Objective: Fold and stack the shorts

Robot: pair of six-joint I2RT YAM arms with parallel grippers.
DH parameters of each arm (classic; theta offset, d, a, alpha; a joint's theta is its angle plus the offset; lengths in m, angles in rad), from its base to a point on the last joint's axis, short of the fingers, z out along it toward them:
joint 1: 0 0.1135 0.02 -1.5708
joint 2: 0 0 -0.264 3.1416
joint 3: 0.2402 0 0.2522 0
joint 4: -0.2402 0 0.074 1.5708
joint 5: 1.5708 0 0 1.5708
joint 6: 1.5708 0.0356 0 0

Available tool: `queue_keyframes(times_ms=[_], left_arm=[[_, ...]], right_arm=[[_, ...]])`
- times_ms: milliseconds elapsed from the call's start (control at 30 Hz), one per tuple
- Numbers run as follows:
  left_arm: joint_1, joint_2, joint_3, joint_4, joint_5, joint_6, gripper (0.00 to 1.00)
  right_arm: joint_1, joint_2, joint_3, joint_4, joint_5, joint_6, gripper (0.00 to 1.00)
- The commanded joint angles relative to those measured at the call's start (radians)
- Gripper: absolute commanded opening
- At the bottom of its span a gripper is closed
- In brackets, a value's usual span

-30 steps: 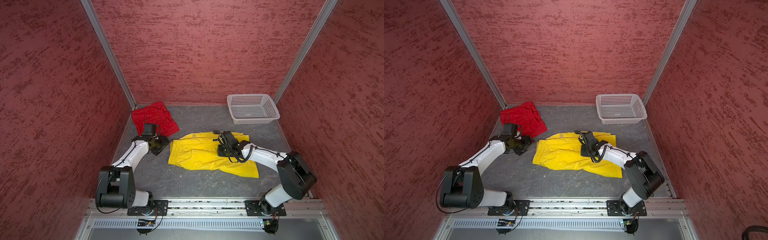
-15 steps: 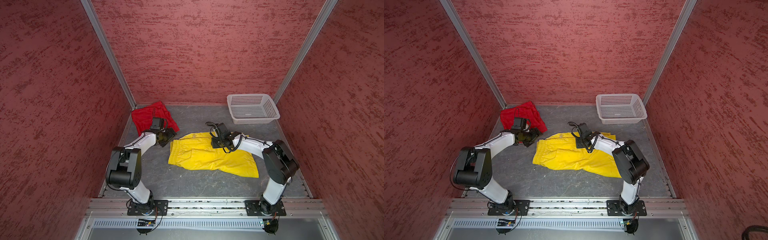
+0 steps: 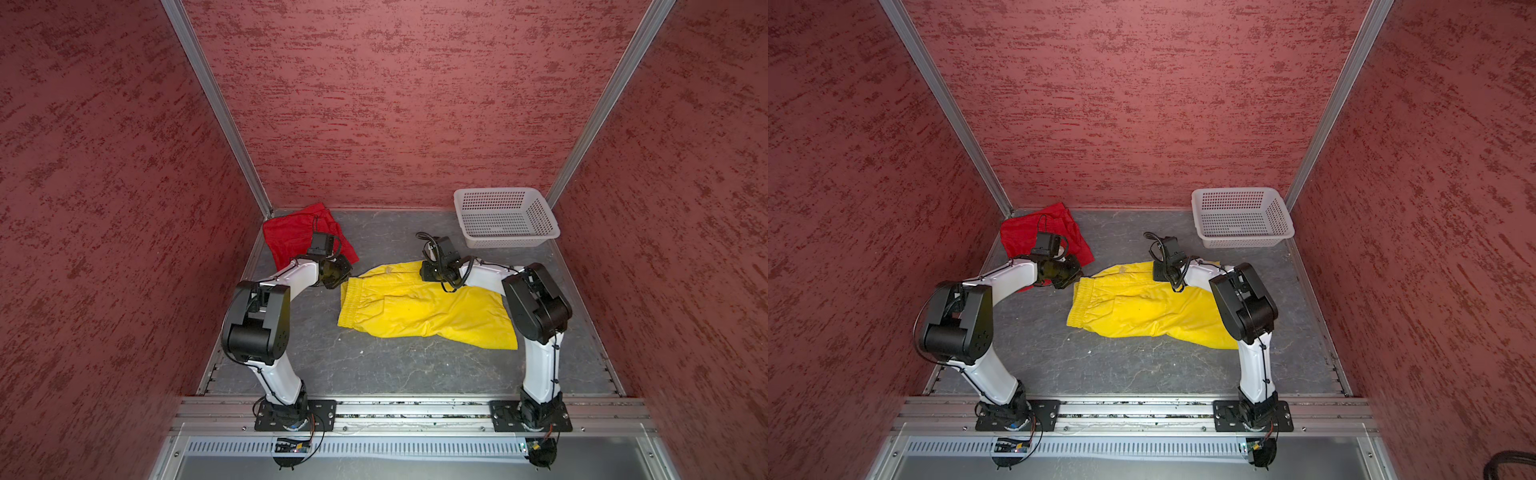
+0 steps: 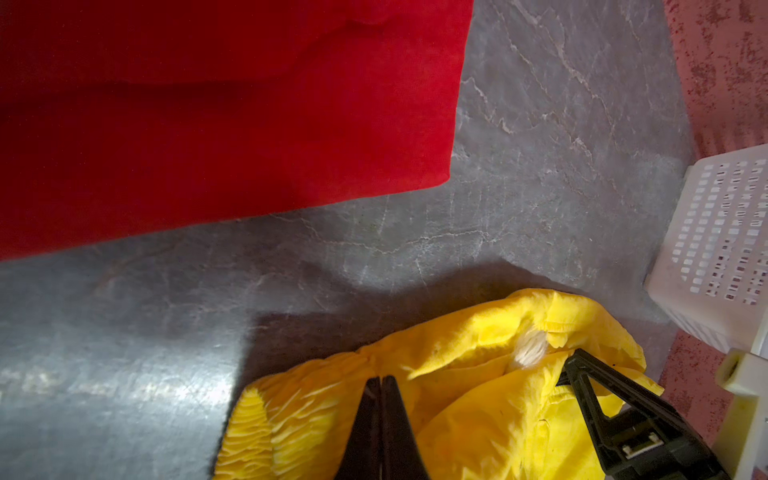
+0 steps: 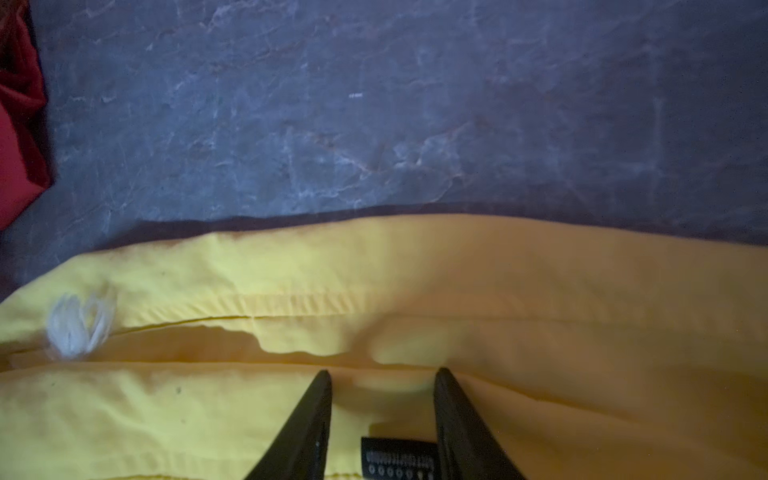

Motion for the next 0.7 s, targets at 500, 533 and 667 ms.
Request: queue_keyframes(times_ms=[500,533,667], left_arm=[[0.066,-0.403,-0.171,-0.231,-0.113,0.044,0.64],[0.084,-0.415,-0.189,-0.238,-0.102,0.038,0.64],[0.228,-0.465,-0.272,-0.222,0.008,0.006,0.66]], right_arm=[[0.213,-0.285,-0.129,0.083,0.161,-0.125,0.60],[0.262,-0.292,-0.118,0.064,0.196,-0.161,0.64],[0.434,-0.254,-0.044,0.004,0.285,-0.282,0.99]])
